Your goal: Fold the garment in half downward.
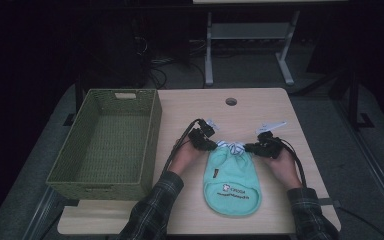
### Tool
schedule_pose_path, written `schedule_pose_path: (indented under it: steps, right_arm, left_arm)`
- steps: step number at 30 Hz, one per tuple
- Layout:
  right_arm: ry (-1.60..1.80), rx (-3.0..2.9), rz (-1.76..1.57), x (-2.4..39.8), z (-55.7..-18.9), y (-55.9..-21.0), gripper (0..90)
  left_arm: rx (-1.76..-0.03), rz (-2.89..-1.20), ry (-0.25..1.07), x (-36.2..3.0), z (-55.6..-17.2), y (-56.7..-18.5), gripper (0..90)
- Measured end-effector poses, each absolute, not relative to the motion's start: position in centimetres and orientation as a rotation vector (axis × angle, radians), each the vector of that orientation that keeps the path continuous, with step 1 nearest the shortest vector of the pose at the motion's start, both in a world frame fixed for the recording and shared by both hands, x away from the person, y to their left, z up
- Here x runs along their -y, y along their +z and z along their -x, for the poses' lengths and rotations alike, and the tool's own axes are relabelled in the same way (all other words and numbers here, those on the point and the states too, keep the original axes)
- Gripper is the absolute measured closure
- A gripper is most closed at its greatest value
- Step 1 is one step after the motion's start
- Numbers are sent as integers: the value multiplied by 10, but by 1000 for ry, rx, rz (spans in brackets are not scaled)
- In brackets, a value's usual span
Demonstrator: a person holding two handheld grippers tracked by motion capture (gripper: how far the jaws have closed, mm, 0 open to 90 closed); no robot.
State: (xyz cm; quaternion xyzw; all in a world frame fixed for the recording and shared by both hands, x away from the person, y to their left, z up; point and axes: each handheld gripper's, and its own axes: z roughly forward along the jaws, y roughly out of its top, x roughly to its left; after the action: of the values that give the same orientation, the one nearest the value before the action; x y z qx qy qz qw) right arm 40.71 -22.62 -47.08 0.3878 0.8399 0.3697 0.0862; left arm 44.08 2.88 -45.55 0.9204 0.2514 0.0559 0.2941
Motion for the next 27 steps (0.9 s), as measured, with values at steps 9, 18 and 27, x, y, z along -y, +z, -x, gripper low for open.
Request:
schedule_pose_path:
  steps: [9,18,27]
  right_arm:
    - [1179,-2488,-1145,228,-408,-452,886]
    - [1199,-2471,-1080,222,-408,-429,885]
    - [1208,-2457,-1021,217,-407,-408,884]
  left_arm:
    - [-715,-2373,181,-41,-436,-444,866]
    - [-693,-2318,227,-54,-430,-421,866]
    - [-677,-2259,288,-63,-426,-399,866]
